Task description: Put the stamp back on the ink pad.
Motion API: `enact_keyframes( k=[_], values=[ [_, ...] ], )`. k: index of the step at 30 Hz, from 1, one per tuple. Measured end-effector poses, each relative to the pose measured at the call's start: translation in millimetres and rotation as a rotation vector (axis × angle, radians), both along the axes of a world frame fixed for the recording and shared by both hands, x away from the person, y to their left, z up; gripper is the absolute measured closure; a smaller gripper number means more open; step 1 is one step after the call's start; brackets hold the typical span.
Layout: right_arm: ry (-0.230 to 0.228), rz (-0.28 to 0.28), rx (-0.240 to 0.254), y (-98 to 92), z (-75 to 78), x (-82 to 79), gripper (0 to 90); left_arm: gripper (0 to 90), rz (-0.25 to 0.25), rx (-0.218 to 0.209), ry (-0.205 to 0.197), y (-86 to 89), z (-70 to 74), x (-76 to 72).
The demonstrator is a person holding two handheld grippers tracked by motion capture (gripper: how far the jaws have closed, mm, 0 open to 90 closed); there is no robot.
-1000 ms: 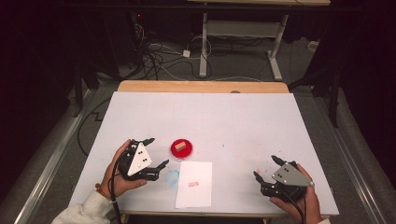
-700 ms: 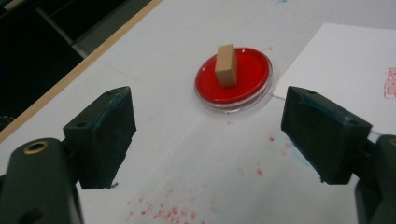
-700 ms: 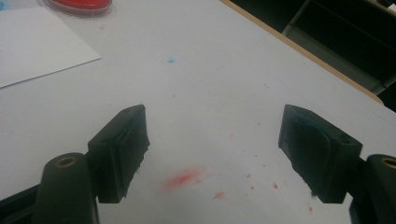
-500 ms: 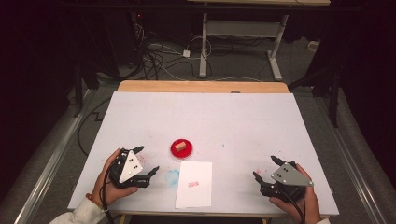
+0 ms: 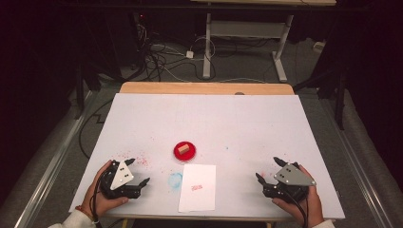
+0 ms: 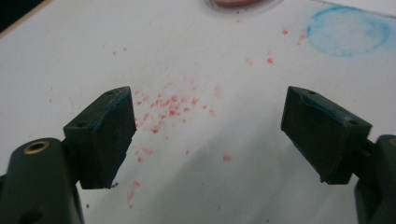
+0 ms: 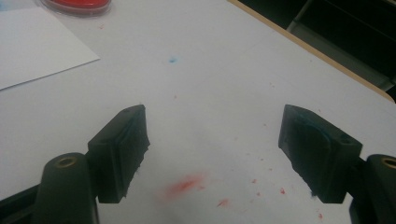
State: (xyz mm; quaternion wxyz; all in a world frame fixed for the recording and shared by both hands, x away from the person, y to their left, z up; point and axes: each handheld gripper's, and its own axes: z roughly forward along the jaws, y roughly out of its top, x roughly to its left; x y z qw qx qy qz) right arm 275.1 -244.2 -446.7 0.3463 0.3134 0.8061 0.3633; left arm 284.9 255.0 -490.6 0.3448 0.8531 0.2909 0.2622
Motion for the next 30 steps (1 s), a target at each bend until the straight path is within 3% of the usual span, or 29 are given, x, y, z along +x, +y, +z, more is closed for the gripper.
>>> enact_keyframes(
  k=[7, 17, 20, 30],
  values=[
    [-0.011, 0.002, 0.003, 0.3, 2.3, -1.7, 24.3, 17.3, 0.010, 0.006, -0.010, 2.4, -0.7, -2.0],
    [-0.023, 0.005, -0.002, 1.2, 4.4, -5.1, 24.3, 17.3, 0.004, -0.024, -0.026, 3.9, 4.1, -7.8],
    [-0.024, 0.006, -0.006, 2.3, 3.8, -4.0, 24.3, 17.4, -0.003, -0.007, -0.029, 3.4, 3.8, -7.8],
    [-0.018, 0.008, -0.015, 1.7, 2.5, -3.8, 24.3, 17.3, -0.009, -0.011, -0.031, 2.3, 4.3, -6.7]
  ],
)
